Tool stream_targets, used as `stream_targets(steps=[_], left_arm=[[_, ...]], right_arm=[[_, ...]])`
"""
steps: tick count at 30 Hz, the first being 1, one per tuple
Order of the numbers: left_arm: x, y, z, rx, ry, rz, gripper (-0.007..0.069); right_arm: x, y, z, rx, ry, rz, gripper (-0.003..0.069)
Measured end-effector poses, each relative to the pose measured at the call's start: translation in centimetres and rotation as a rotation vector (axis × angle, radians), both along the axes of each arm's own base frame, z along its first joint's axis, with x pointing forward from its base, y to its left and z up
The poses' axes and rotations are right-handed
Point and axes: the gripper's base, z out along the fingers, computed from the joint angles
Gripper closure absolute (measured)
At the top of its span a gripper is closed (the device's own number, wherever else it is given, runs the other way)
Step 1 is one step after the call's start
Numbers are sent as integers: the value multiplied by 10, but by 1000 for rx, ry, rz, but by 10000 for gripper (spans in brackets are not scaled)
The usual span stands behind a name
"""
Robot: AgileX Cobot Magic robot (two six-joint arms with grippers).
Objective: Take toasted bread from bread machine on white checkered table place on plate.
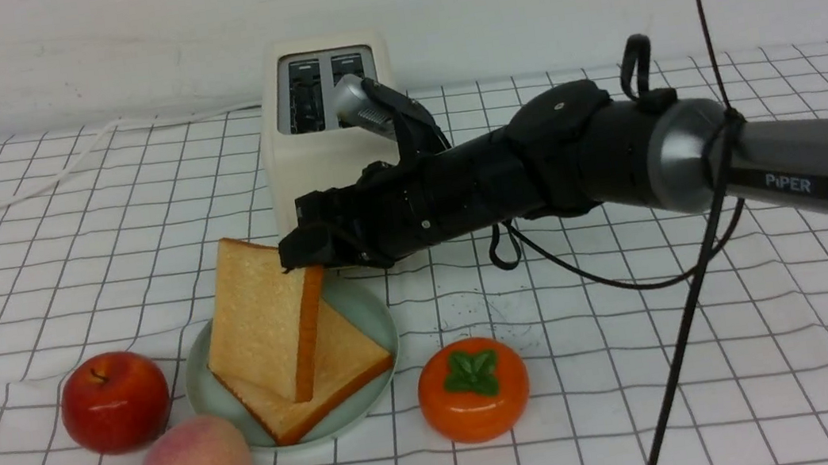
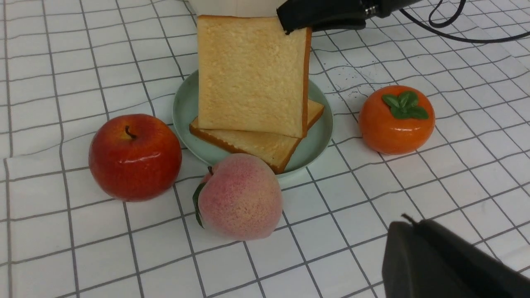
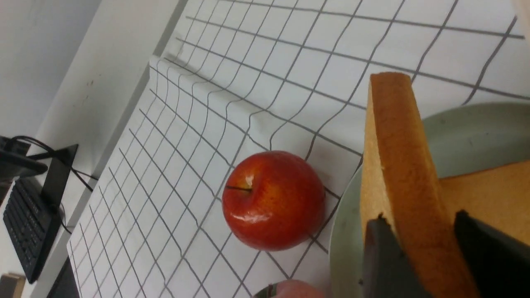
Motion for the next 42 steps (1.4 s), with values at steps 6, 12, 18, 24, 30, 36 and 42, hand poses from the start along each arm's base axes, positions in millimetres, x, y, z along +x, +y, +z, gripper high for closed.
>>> stream_targets(steps=[6, 12, 18, 24, 30, 36, 42], left_arm=[[0, 0, 0, -1, 0, 0, 634], [0, 0, 0, -1, 0, 0, 633], [1, 0, 2, -9, -16, 1, 633], [3, -1, 8, -61, -77, 12, 633], [-1, 1, 22, -142, -226, 17, 637], [-23, 12, 28, -222, -381, 16, 637], [-34, 17, -4, -261, -423, 14, 637]], right_arm=[[1, -9, -8, -93, 41, -1, 162], [2, -34, 3, -240, 60, -41, 102], [-16, -49, 50, -328, -47, 0, 127], [-73, -86, 131, -476, -145, 92, 311], [-137, -137, 175, -654, -108, 19, 627], [-210, -183, 178, -670, -68, -99, 676], [-286, -225, 157, -614, -53, -197, 668]])
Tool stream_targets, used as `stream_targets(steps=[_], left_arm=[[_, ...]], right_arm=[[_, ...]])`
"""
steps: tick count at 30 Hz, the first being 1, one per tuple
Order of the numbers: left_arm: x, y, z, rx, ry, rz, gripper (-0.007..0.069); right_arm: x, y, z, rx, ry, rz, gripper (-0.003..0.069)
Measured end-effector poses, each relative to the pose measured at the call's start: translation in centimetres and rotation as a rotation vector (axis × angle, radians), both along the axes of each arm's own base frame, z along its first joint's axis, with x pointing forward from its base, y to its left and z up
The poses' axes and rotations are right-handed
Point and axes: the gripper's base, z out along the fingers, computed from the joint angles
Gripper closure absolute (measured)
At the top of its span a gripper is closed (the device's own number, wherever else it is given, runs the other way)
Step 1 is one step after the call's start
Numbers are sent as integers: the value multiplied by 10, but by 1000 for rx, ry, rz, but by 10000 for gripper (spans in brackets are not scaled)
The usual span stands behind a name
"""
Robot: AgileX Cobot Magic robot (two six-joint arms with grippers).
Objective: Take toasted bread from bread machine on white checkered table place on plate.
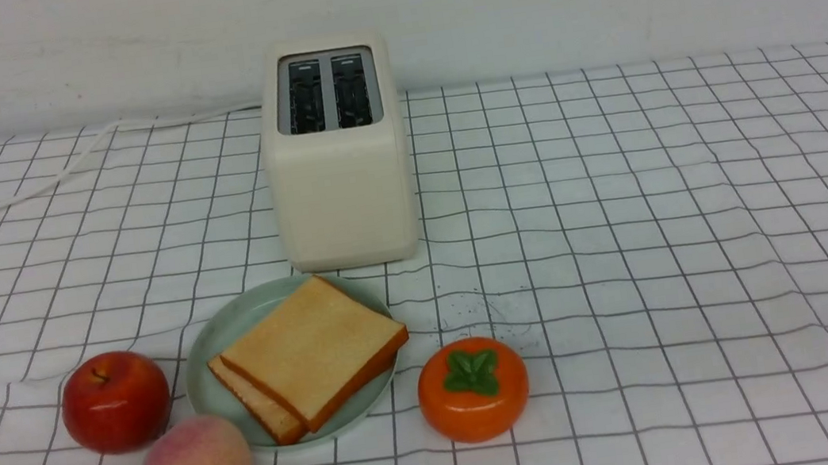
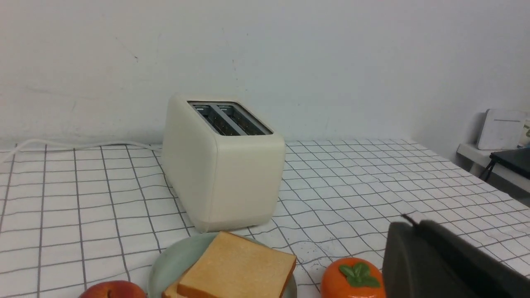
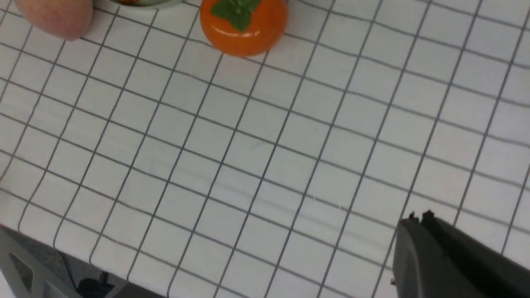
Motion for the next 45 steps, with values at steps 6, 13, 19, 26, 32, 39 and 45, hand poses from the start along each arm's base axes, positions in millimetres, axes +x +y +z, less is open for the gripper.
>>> stream_targets(steps=[6, 13, 19, 26, 32, 39, 45], left_arm=[[9, -4, -32, -4, 18, 1, 637], [18, -8, -68, 39, 110, 3, 637], [21, -10, -88, 67, 169, 3, 637], [20, -10, -99, 104, 244, -2, 637], [20, -10, -101, 113, 262, -3, 637], [20, -10, -101, 113, 263, -3, 634], [20, -10, -101, 111, 264, -4, 629]], right_arm=[[-59, -39, -40, 87, -136, -131, 665], [-75, -61, -82, 236, -447, -264, 657], [-66, -60, -113, 205, -472, -283, 648], [-59, -55, -138, 192, -453, -274, 640], [-54, -58, -144, 153, -539, -299, 655], [-46, -69, -198, 66, -698, -524, 679], [-51, -73, -204, 47, -778, -560, 679]])
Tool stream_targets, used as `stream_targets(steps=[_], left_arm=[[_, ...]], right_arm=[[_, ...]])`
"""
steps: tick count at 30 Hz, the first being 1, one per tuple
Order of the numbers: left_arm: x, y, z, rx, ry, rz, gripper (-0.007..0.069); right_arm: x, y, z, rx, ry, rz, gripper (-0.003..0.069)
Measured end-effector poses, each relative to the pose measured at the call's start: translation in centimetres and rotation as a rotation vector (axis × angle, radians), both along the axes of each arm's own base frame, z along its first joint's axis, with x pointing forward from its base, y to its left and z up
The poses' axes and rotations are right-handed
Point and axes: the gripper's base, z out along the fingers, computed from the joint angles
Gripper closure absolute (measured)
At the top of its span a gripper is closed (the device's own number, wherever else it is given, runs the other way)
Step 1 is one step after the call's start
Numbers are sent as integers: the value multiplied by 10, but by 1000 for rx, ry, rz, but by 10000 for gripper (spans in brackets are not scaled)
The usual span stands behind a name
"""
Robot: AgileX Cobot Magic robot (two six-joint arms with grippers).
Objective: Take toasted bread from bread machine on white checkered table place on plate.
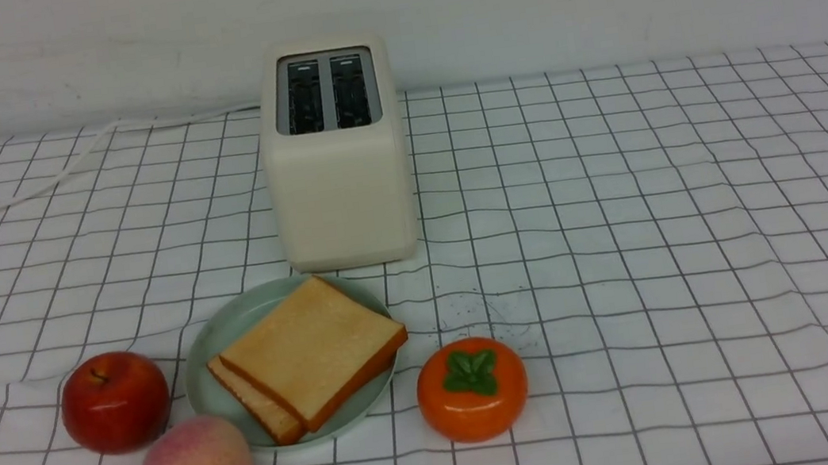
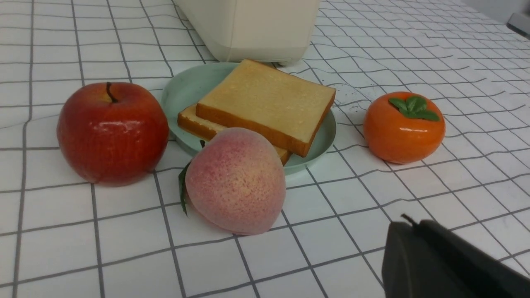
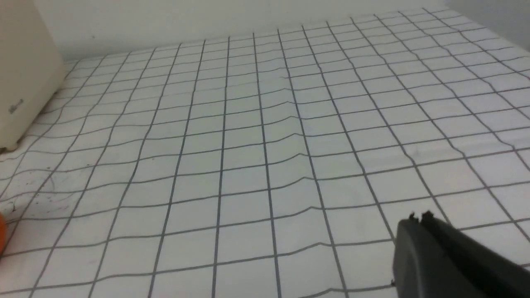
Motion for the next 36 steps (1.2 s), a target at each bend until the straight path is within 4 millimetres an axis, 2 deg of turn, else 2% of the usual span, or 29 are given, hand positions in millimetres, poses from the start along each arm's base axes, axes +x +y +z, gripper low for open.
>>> stream_targets(steps=[7, 12, 17, 36], left_arm=[[0, 0, 0, 0, 2, 0, 626], [0, 0, 0, 0, 2, 0, 624], [0, 0, 0, 0, 2, 0, 619], [0, 0, 0, 0, 2, 0, 603]], right_arm=[[0, 0, -1, 0, 6, -2, 679], [0, 2, 0, -82, 8, 42, 679], [-2, 9, -9, -174, 100, 140, 679], [-3, 11, -10, -186, 132, 166, 669]])
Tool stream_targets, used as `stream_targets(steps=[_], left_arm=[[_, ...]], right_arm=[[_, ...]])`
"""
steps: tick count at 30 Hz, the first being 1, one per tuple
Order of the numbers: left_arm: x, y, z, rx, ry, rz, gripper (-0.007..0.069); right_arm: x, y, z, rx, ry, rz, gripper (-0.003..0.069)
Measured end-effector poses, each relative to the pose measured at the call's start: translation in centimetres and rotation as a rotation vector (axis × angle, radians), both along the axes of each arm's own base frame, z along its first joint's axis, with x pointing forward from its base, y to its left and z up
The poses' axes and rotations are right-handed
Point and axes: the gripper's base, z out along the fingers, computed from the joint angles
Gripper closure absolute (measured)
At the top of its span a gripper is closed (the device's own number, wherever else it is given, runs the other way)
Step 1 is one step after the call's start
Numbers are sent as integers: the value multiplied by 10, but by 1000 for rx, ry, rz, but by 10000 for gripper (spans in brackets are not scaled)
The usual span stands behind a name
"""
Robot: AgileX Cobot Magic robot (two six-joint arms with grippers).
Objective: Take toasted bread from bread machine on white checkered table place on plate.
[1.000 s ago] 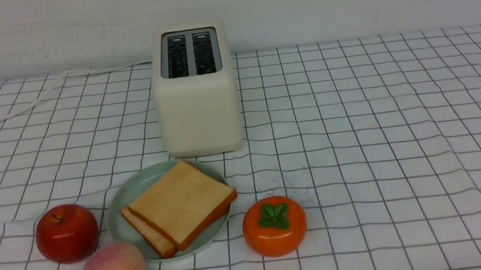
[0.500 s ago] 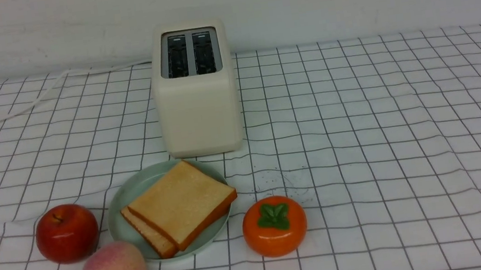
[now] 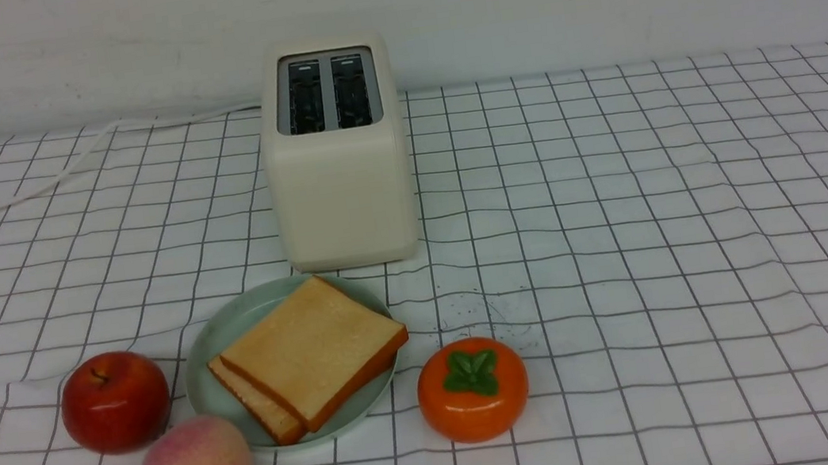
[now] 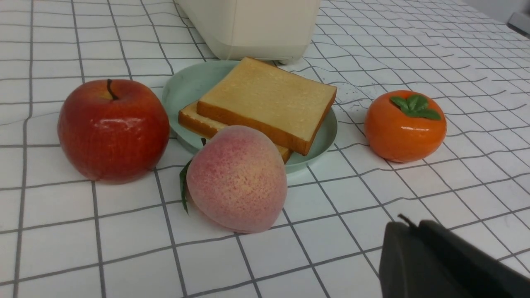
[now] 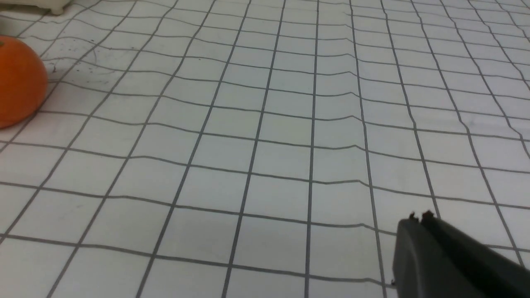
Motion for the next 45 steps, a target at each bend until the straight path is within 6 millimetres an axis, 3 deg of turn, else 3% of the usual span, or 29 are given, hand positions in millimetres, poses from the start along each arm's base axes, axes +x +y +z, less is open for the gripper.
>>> stream_targets(steps=[16, 19, 23, 31, 45], left_arm=[[1, 1, 0, -2, -3, 20, 589], [3, 6, 3, -17, -35, 125, 638], [6, 13, 4, -27, -46, 272, 638], [8, 20, -29, -22, 93, 416, 638], [6, 19, -30, -35, 99, 413, 638]], right_arm=[[0, 0, 0, 0, 0, 0, 658], [0, 0, 0, 1, 0, 0, 655], [0, 0, 0, 1, 0, 0, 652], [0, 0, 0, 3, 1, 1, 638], [0, 0, 0, 3, 2, 1, 617]])
